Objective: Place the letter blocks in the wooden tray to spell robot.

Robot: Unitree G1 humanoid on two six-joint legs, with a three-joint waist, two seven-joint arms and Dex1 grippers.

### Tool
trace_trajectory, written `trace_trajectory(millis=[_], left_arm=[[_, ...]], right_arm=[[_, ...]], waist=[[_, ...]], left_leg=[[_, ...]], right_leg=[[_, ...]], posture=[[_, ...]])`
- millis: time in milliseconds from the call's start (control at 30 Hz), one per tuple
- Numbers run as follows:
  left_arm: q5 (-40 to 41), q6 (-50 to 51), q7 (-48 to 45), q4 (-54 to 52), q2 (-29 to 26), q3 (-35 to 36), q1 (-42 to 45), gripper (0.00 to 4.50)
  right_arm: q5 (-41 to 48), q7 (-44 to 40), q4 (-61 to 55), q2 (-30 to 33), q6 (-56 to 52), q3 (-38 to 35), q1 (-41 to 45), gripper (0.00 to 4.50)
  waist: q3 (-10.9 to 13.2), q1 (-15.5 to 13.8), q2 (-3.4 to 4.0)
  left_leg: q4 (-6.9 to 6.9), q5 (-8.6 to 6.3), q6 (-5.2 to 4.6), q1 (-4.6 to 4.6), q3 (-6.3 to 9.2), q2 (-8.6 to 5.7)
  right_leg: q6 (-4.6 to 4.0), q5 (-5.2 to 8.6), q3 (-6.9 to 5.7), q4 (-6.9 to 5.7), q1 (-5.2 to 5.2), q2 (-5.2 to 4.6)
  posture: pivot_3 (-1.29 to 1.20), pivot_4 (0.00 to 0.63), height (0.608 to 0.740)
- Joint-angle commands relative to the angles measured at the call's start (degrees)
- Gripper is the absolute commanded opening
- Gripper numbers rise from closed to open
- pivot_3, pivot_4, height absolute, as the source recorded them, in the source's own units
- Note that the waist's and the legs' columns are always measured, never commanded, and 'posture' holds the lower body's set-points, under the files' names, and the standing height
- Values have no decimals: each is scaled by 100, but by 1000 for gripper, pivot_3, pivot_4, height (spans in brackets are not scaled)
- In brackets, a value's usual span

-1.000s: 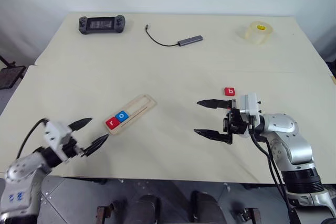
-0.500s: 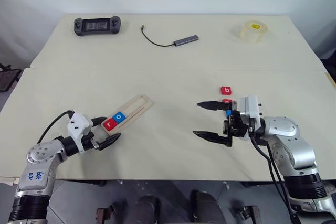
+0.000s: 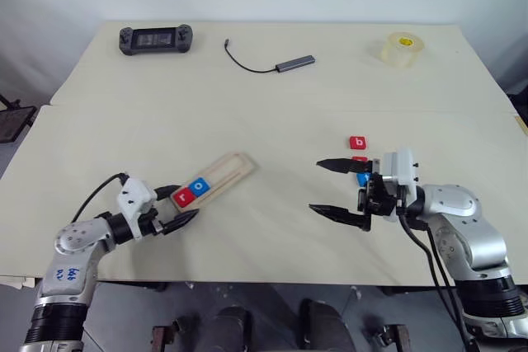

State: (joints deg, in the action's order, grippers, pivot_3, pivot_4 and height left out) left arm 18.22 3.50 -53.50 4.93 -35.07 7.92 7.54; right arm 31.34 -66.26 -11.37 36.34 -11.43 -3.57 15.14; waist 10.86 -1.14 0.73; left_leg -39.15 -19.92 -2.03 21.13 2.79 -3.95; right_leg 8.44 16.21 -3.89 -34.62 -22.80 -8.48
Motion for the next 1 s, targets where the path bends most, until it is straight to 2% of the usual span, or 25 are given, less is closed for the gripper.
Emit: trace_trajectory(millis=[33, 167, 333, 500, 633, 700, 767, 1000], left_arm=[[-33, -230, -355, -375, 41, -417, 421, 3387], [-409, -302, -759, -137, 240, -1280, 1158, 3387], [-1134, -948, -943, 831, 533, -2040, 1951, 3387], [-1277, -1189, -1092, 1835, 937, -2236, 2654, 3387], [-1197, -1197, -1214, 2131, 1125, -2216, 2850, 3387], [-1184, -1221, -1220, 2148, 1177, -2204, 2836, 4123], [-1173, -1253, -1225, 2136, 1211, -2187, 2812, 4470], [-945, -1572, -1354, 2171, 1038, -1843, 2622, 4470]], right_arm=[[172, 21, -292, 248, -49, -417, -222, 4500], [211, 166, -589, 533, -107, -913, -826, 4500], [305, 438, -1144, 629, -237, -1474, -1743, 4500], [398, 771, -1641, 523, -323, -2017, -2628, 4500], [435, 921, -1851, 416, -299, -2174, -3062, 4500], [440, 995, -1892, 374, -279, -2197, -3145, 4500], [444, 1062, -1913, 353, -272, -2199, -3179, 4500], [379, 1167, -1750, 207, -81, -2446, -3461, 4500]], waist=[[1, -44, -1], [1, -71, -1], [0, -30, -3], [0, -52, -3], [0, -74, -6], [0, -66, -5], [0, -57, -6], [0, -50, -6]], left_leg=[[0, 0, 0, 2, 1, 0], [-1, 1, -3, 6, 1, -7], [0, 2, -6, 5, -12, -8], [-6, 4, -8, 2, -27, 4], [-10, 9, -17, 1, -24, -5], [-10, 9, -18, 0, -25, -7], [-10, 9, -18, 0, -23, -7], [-10, 9, -18, 0, -23, -7]], right_leg=[[0, 0, -2, 1, 0, 0], [1, -1, -3, 3, 1, -3], [6, -3, -2, 8, 1, 0], [13, -6, 1, 8, 5, 8], [25, -12, 7, 14, 14, 3], [26, -13, 11, 16, 14, 1], [26, -13, 12, 15, 14, 1], [26, -13, 13, 16, 12, 1]], posture=[[0, 150, 740], [0, 150, 740], [0, 150, 740], [0, 150, 740], [0, 150, 740], [0, 150, 740], [0, 150, 740], [0, 150, 740]])
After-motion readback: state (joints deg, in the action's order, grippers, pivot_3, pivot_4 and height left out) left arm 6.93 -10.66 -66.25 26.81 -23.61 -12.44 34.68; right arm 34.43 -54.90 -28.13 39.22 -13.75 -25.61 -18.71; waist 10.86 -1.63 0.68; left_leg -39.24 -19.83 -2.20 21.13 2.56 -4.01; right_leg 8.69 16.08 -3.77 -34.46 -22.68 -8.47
